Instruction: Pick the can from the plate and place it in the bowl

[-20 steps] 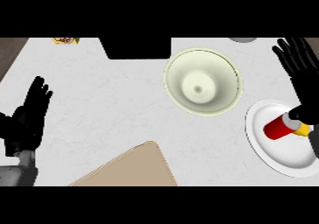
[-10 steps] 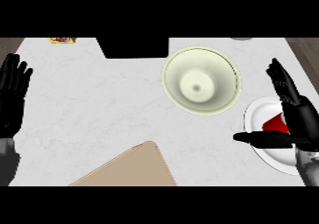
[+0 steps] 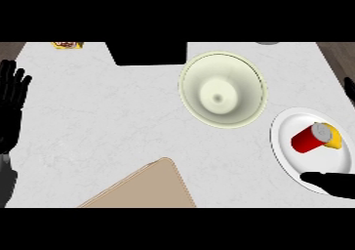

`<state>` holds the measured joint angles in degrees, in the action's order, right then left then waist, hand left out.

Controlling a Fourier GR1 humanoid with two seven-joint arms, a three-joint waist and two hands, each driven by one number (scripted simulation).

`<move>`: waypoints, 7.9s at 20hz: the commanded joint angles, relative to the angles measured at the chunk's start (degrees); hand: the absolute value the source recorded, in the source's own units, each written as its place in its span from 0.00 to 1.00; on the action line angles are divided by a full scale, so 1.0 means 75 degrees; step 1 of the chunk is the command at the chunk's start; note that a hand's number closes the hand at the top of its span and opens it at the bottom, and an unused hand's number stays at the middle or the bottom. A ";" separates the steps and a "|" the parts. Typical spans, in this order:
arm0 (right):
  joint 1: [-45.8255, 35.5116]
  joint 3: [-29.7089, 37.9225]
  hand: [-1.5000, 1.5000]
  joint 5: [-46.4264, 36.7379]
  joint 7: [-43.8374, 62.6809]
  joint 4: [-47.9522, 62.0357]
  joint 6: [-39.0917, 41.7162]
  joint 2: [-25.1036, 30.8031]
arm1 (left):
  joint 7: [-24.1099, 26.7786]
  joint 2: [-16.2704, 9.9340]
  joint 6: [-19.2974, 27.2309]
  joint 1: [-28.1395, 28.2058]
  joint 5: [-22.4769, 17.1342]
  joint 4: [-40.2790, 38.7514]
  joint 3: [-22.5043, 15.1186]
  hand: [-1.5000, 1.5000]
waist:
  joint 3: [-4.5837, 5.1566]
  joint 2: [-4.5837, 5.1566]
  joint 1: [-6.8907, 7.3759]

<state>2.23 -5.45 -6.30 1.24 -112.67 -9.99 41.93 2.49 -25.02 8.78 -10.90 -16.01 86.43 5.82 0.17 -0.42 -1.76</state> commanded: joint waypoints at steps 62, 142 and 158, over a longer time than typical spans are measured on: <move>-0.1627 0.1097 0.00 -0.4665 -0.0615 0.4936 0.4980 -0.1117 | -0.0702 0.0993 -0.0813 -0.0318 0.0983 0.0553 0.0769 0.50 | -0.0024 0.0058 0.0257; -0.9575 0.1347 1.00 -0.4749 -0.5381 1.1425 0.6038 -0.1073 | -0.0418 0.0963 -0.1252 -0.0479 0.1036 -0.0197 0.1132 0.50 | -0.0017 0.0003 0.0243; -0.8194 0.1073 0.00 -0.5253 -0.2669 1.1237 0.3593 -0.3342 | -0.0116 0.1051 -0.1202 -0.0772 0.1201 -0.0442 0.1088 0.50 | -0.0022 0.0111 0.0360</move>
<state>-59.42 1.02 -45.85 -22.99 -32.16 19.44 19.59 0.50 -16.57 0.55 -15.54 -6.66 85.09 13.36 0.00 0.15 0.57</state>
